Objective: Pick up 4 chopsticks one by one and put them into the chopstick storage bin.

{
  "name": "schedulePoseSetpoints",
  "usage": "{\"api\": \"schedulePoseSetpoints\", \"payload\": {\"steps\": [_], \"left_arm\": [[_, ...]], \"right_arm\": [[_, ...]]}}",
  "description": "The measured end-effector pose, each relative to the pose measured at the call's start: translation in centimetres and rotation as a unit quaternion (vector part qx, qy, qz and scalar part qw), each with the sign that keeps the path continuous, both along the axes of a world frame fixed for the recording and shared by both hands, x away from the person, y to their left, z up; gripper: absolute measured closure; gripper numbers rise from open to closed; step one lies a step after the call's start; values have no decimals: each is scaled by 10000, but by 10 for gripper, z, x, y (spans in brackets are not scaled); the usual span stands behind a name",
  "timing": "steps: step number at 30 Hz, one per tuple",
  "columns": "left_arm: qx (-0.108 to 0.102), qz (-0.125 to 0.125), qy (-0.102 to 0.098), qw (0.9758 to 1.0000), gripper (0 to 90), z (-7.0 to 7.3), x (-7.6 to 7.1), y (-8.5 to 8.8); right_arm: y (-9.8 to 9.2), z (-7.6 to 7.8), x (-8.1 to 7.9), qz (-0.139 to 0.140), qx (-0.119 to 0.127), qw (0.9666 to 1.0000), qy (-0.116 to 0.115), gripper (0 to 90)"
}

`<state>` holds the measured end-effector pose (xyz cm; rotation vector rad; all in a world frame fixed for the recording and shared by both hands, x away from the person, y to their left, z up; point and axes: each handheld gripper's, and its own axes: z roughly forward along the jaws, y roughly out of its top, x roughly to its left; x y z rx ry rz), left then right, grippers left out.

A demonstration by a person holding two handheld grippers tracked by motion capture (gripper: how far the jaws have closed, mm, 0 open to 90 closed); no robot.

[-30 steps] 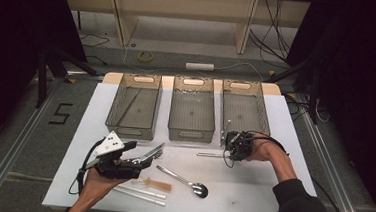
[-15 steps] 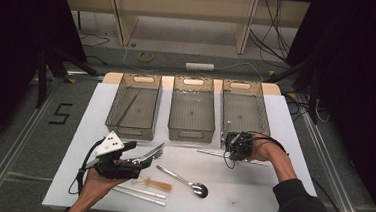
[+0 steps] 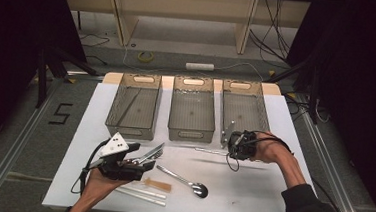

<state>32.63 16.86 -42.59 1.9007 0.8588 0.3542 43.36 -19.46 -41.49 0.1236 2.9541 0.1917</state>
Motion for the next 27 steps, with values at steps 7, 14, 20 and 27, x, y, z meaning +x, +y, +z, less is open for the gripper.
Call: {"api": "schedulePoseSetpoints", "payload": {"steps": [7,14,20,27], "left_arm": [[82,-146,22,9999,181,0,1,-5],[273,-418,81,9987,182,-1,3,-19],[421,-712,78,9965,195,-2,4,-35],[643,-955,123,9933,214,-6,3,-51]], "right_arm": [[14,19,-17,222,171,9995,-174,863],[34,22,-33,539,195,9981,-222,863],[54,26,-43,853,178,9959,-246,863],[76,23,-49,1191,65,9927,-190,863]]}}
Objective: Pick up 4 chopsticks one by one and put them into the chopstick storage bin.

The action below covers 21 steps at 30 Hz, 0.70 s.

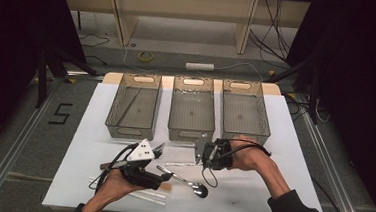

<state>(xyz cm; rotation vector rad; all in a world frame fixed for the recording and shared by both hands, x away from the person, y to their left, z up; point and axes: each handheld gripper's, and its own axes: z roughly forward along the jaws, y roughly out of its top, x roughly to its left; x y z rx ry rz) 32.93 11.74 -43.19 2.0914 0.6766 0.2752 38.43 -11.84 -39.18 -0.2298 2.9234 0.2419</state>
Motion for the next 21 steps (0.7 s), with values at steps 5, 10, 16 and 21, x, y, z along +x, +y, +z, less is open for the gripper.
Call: {"api": "schedulePoseSetpoints", "payload": {"steps": [5,10,16,21], "left_arm": [[194,-187,-87,9996,306,0,0,-6],[482,-335,-240,9980,390,-3,-2,-13],[746,-497,-370,9953,539,-5,-5,-17],[771,-567,-339,9948,633,-4,-5,-17]], "right_arm": [[11,-1,-5,142,7,9999,-37,863],[17,-2,-8,206,39,9998,-1,863],[20,-2,-10,235,-1,9997,16,862],[21,-2,-12,276,30,9996,13,862]]}}
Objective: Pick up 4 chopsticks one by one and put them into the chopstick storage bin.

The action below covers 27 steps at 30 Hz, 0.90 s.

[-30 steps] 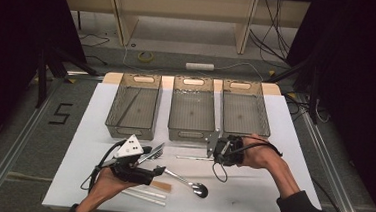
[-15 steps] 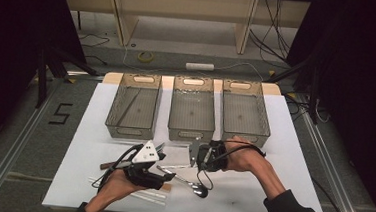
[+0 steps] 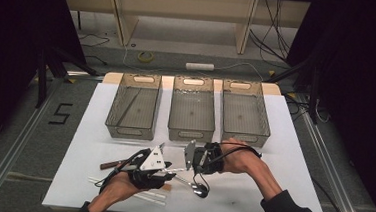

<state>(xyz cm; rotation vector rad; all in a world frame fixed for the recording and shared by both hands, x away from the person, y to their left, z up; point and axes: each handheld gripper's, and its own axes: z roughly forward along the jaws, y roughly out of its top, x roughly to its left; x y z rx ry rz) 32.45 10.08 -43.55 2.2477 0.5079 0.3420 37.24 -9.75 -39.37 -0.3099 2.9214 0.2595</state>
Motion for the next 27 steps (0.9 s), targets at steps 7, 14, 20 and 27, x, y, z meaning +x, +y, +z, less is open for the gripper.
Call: {"api": "schedulePoseSetpoints", "payload": {"steps": [7,14,20,27], "left_arm": [[80,-155,64,9998,737,0,-1,-1],[185,-569,49,9982,801,0,-4,-2],[84,-613,-141,9980,829,4,-8,-3],[-86,-253,-128,9996,829,4,-3,7]], "right_arm": [[2,2,-3,95,-15,9999,45,862],[1,1,-5,194,-68,9998,73,856],[-7,7,2,-6,208,9997,143,755],[-25,21,0,-1073,1509,9826,137,516]]}}
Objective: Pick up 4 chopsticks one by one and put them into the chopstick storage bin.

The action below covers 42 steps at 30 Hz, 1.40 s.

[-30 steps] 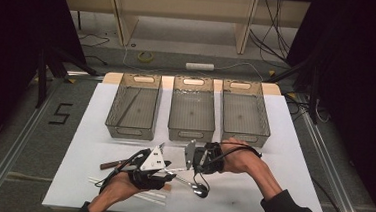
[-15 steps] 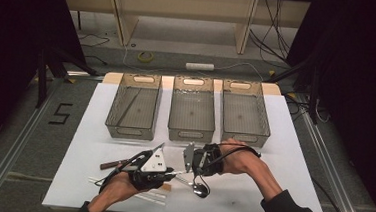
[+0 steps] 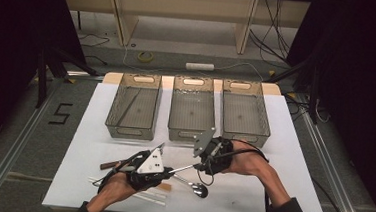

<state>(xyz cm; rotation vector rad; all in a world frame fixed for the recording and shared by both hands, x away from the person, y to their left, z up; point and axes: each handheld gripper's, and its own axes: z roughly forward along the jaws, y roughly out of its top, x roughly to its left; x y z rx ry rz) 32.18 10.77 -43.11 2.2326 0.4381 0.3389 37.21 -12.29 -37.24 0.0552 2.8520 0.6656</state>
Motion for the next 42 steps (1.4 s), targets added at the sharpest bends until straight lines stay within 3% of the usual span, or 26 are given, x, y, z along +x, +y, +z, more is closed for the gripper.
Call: {"api": "schedulePoseSetpoints", "payload": {"steps": [3,5,8,11,14,17,21,24,27,32,37,42], "left_arm": [[-79,163,-5,9998,829,2,2,5],[-174,243,8,9996,829,3,3,8],[-225,369,-29,9991,828,4,5,11],[-315,502,-53,9982,828,5,7,16],[-406,636,-73,9971,829,6,9,22],[-512,769,-95,9957,829,8,11,28],[-683,1025,-82,9924,829,10,14,39],[-822,1244,-72,9888,829,11,17,47],[-927,1412,-71,9856,829,11,19,54],[-1031,1645,-68,9810,829,13,21,62],[-1118,1879,-31,9758,829,14,26,70],[-1316,2113,-39,9685,830,17,31,81]], "right_arm": [[-9,-1,-6,-426,450,9981,-6,467],[-13,-4,-11,-742,747,9944,72,438],[-20,-8,-17,-1182,1176,9860,9,405],[-30,-13,-21,-1590,1710,9723,-100,382],[-41,-19,-25,-1913,2210,9562,-166,376],[-50,-28,-28,-2221,2513,9420,-149,371],[-64,-41,-29,-2515,2947,9218,130,352],[-69,-46,-30,-2688,3163,9096,203,340],[-74,-48,-33,-2757,3381,8995,251,329],[-79,-50,-37,-2815,3617,8885,233,320],[-81,-52,-42,-2827,3660,8863,238,307],[-82,-52,-46,-2830,3729,8833,255,307]]}}
